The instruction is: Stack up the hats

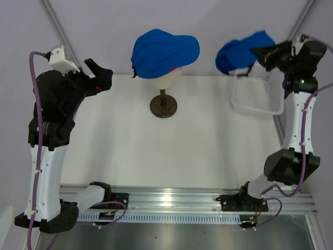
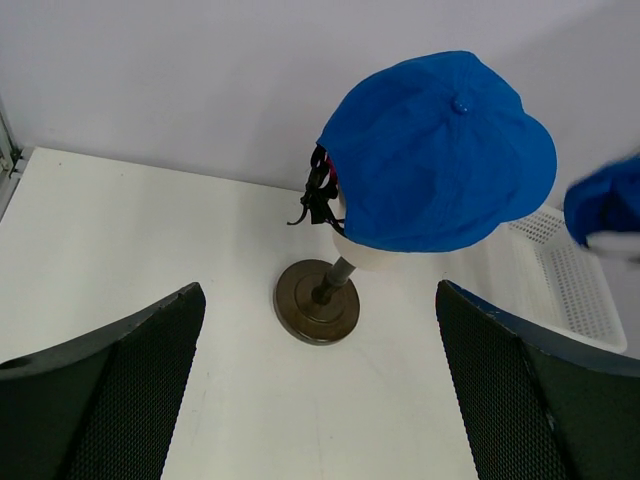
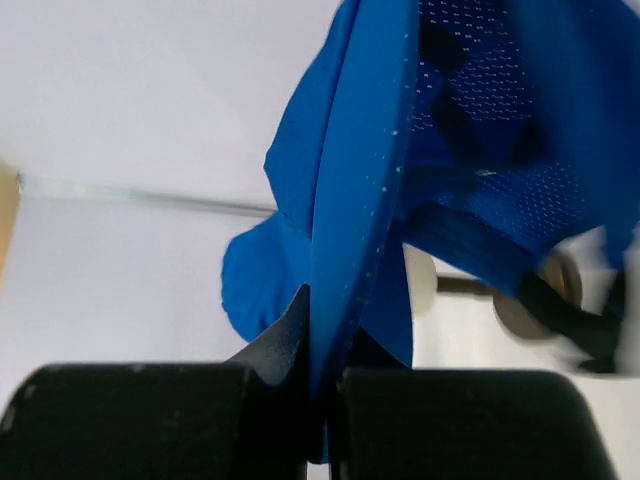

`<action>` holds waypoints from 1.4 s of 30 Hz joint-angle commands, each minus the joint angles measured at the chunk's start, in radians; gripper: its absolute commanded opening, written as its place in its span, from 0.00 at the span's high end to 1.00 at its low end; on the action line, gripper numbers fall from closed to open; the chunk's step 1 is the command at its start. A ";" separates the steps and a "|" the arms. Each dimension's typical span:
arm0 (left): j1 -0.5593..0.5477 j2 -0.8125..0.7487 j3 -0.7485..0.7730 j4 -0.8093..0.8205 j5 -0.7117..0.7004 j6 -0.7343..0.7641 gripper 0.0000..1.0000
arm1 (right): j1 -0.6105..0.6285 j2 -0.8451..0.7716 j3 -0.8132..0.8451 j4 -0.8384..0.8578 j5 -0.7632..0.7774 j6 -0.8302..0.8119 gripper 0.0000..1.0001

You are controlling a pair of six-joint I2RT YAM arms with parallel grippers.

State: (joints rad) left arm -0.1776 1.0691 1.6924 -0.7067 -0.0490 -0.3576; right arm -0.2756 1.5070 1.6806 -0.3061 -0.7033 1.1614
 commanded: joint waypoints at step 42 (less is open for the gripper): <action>0.004 0.058 0.016 0.197 0.584 -0.243 0.01 | 0.203 0.157 0.567 0.180 -0.295 -0.068 1.00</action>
State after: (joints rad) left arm -0.1768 1.1061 1.6726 -0.6003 0.3992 -0.5140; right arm -0.1139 1.6623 2.1548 -0.3405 -0.8436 0.9794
